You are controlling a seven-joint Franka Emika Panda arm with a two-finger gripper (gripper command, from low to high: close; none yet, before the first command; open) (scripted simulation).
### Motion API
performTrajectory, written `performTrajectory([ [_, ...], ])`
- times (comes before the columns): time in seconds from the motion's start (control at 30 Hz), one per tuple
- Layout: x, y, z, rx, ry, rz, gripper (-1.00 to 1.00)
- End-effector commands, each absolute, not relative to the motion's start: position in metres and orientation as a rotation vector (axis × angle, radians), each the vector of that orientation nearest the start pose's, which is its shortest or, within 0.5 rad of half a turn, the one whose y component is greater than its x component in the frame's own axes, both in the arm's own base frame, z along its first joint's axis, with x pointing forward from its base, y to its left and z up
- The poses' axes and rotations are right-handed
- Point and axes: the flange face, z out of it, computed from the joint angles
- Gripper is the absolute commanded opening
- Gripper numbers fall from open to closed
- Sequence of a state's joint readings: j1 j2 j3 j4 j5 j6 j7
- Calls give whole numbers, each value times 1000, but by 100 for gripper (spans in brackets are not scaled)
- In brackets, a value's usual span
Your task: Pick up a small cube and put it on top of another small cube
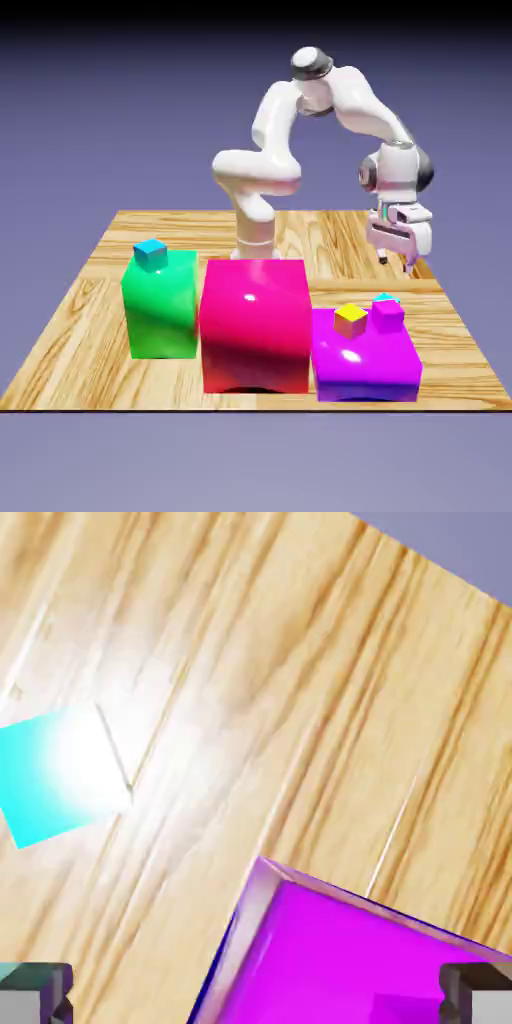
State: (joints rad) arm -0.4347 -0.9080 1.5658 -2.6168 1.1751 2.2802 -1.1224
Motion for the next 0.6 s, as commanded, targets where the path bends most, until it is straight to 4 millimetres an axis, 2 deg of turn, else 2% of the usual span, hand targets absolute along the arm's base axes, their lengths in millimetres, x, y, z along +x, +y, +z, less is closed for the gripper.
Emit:
performTrajectory([
  [0.0,224,344,245,-2481,-2038,-162,0],
  [0.13,198,351,198,-2282,-2208,0,0],
  [0.17,198,351,198,-2282,-2208,0,0],
  [0.4,199,350,128,-2280,-2209,1,0],
  [0.43,199,350,128,-2280,-2209,1,-100],
  [0.47,199,350,128,-2280,-2209,1,-100],
  [0.57,199,353,161,-2278,-2214,-6,-100],
])
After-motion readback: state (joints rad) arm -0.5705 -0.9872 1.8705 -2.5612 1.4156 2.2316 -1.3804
